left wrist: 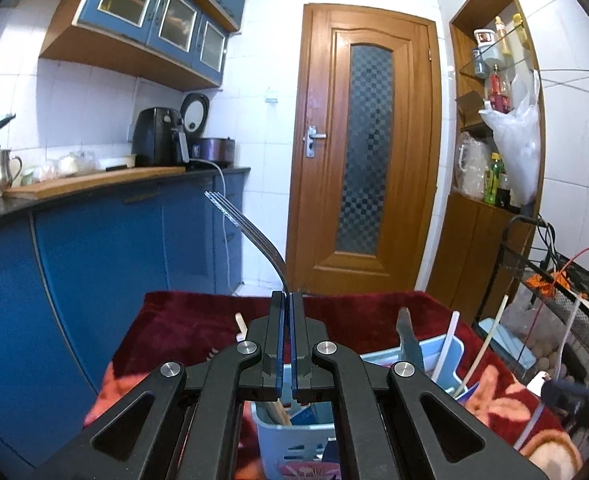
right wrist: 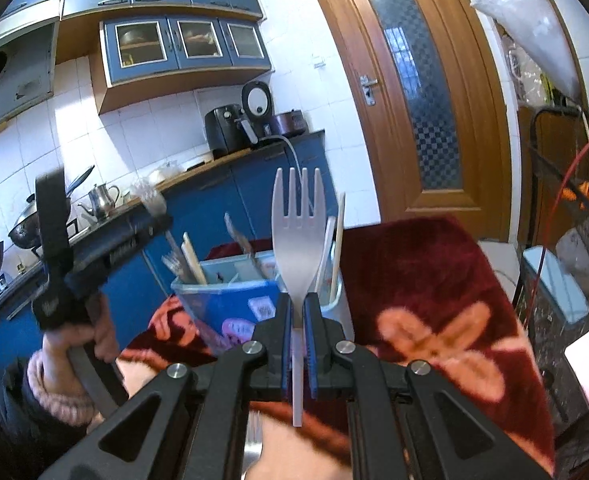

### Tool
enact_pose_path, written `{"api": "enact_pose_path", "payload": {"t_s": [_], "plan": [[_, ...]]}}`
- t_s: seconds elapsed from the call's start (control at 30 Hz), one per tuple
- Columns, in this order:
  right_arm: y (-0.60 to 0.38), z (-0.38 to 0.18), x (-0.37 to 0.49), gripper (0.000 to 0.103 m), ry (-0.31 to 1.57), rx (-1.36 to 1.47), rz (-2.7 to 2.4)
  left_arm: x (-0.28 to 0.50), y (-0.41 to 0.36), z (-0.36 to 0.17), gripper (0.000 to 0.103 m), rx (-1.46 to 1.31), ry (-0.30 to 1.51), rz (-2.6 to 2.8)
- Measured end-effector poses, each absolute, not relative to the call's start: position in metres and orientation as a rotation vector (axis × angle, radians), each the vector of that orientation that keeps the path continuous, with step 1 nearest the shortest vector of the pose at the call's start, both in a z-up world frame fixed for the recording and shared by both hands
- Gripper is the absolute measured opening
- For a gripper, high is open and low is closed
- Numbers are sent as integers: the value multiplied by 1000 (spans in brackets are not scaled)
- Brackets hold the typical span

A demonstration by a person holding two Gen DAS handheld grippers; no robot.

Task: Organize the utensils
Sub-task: 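Carry the steel fork in the left gripper while the right gripper carries the white fork to the holder, then release the steel fork into the holder with the left gripper while the right gripper releases the white fork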

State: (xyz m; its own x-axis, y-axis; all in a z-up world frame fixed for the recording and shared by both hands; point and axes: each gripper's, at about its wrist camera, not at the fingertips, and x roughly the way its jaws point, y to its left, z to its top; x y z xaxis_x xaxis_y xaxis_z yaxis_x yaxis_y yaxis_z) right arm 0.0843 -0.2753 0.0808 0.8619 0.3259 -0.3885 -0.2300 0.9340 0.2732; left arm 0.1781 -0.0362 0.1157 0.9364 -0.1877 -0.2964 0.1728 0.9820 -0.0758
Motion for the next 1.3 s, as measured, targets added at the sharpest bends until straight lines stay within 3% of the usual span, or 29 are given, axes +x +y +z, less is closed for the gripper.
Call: {"api": "enact_pose_path", "payload": {"t_s": [0.43, 1.3], "plan": [[-263, 115, 132, 8, 306, 165, 213, 179, -37, 98, 2, -75, 359, -204], [-236, 69, 164, 8, 412, 70, 207, 180, -44, 77, 2, -93, 428, -217]]}}
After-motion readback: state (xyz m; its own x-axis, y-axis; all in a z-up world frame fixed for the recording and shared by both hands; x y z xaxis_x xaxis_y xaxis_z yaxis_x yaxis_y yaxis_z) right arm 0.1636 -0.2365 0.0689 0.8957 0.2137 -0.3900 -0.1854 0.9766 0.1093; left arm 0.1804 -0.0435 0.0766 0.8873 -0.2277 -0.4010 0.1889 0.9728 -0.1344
